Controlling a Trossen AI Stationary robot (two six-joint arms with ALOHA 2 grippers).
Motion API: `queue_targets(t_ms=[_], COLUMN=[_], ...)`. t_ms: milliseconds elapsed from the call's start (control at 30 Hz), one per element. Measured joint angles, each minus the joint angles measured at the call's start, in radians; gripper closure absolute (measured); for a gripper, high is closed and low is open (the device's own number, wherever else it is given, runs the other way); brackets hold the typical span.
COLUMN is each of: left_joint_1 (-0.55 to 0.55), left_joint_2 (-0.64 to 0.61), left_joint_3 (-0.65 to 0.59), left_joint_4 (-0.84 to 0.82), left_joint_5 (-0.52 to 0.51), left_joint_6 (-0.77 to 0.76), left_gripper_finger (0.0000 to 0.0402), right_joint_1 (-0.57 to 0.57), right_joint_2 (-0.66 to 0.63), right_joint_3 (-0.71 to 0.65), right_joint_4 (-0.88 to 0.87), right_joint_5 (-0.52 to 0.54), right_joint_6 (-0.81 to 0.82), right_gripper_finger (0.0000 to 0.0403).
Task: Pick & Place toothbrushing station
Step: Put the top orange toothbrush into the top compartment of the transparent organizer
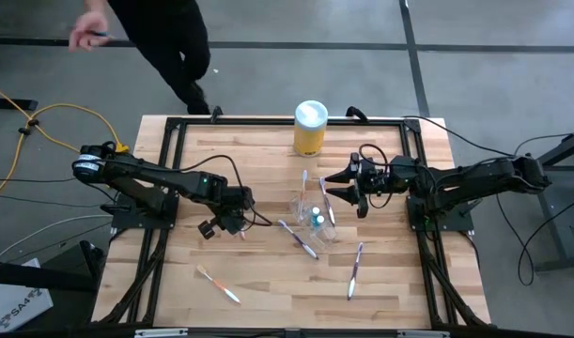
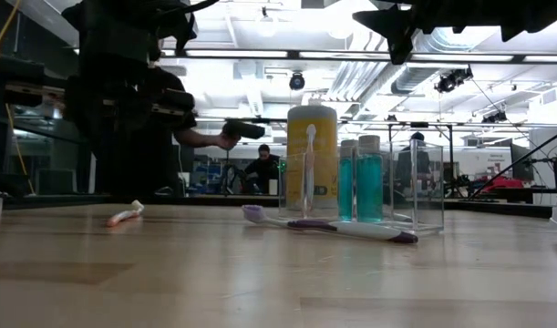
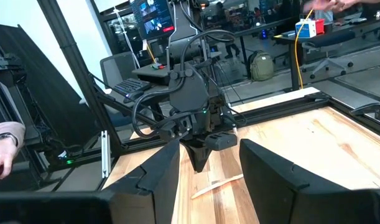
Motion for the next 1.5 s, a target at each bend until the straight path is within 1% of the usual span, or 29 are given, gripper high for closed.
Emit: queue_targets(t_ms=[333, 600, 833, 933, 1067, 1500], left_joint_1=[0.0, 0.0, 0.0, 0.003, 0.009, -0.032], left_joint_2=[0.0, 0.0, 0.025, 0.058, 0.088, 0.094], left_joint_3=[0.0, 0.0, 0.0, 0.0, 0.0, 0.0], left_joint_4=[-0.003, -0.004, -0.004, -0.003, 0.0, 0.005], left_joint_5=[0.003, 0.011, -0.017, -0.023, -0.098, -0.093], left_joint_6=[0.001, 0.064, 0.104, 0.089, 0.014, 0.022], left_gripper_finger=[0.0364, 0.0364, 0.0364, 0.0364, 0.0364, 0.0364], right_joint_1=[0.0, 0.0, 0.0, 0.0, 0.0, 0.0], right_joint_2=[0.0, 0.0, 0.0, 0.0, 0.0, 0.0], right_joint_3=[0.0, 0.0, 0.0, 0.0, 0.0, 0.0], right_joint_4=[0.0, 0.0, 0.0, 0.0, 0.0, -0.016], right_joint_5=[0.0, 0.0, 0.0, 0.0, 0.0, 0.0], right_joint_6=[0.0, 0.0, -0.002, -0.002, -0.002, -0.003], right_gripper_finger=[0.0243, 0.0243, 0.0243, 0.0243, 0.0243, 0.0243])
